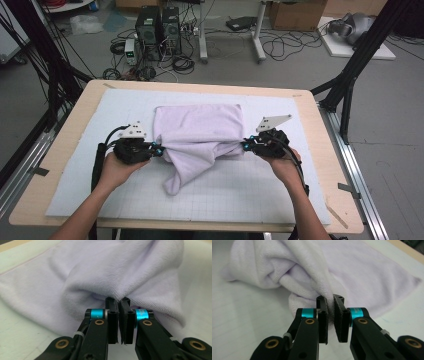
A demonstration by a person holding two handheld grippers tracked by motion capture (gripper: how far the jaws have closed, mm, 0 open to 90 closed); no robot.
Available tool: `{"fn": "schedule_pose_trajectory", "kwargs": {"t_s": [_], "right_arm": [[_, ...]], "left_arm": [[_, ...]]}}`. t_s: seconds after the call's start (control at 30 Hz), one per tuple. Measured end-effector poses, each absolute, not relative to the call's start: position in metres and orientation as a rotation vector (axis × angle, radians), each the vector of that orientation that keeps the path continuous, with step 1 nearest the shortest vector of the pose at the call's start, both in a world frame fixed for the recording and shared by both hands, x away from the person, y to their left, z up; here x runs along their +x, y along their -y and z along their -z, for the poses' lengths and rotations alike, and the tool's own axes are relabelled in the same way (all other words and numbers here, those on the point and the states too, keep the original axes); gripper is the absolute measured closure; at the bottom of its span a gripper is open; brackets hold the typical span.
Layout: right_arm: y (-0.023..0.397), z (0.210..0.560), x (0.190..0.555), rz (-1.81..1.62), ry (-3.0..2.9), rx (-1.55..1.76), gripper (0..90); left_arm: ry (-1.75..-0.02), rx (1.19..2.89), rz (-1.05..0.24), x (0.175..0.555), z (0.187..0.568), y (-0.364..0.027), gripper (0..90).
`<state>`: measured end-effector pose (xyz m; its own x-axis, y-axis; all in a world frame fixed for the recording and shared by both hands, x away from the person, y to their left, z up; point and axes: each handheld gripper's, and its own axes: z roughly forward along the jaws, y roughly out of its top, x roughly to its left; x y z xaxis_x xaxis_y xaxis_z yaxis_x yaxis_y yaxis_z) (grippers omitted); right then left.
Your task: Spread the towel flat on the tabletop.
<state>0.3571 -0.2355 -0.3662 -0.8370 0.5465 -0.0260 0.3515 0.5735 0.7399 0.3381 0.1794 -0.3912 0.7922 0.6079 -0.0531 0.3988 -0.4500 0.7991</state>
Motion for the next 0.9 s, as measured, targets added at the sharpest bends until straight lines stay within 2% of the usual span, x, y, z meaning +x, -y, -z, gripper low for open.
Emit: {"fn": "schedule_pose_trajectory", "kwargs": {"t_s": [0.1, 0.17, 0.33, 0.4, 0.57, 0.7, 0.9], "right_arm": [[0.231, 0.386, 0.374, -1.060, -2.596, 0.818, 81.7], [0.227, 0.398, 0.381, -1.029, -2.620, 0.841, 76.3], [0.235, 0.390, 0.369, -1.128, -2.541, 0.841, 62.2], [0.239, 0.382, 0.358, -1.174, -2.494, 0.822, 60.9], [0.238, 0.375, 0.333, -1.223, -2.459, 0.752, 57.8], [0.226, 0.385, 0.324, -1.230, -2.485, 0.708, 57.0], [0.197, 0.413, 0.331, -1.167, -2.592, 0.670, 54.8]], "left_arm": [[-0.822, 2.141, -0.275, 0.354, 0.408, -0.176, 85.4], [-0.831, 2.129, -0.250, 0.357, 0.411, -0.176, 82.9], [-0.795, 2.096, -0.278, 0.343, 0.396, -0.182, 65.1], [-0.782, 2.081, -0.286, 0.337, 0.390, -0.186, 58.8], [-0.739, 2.083, -0.304, 0.320, 0.383, -0.184, 53.0], [-0.715, 2.086, -0.261, 0.317, 0.392, -0.171, 49.0], [-0.727, 2.130, -0.204, 0.326, 0.419, -0.138, 47.9]]}}
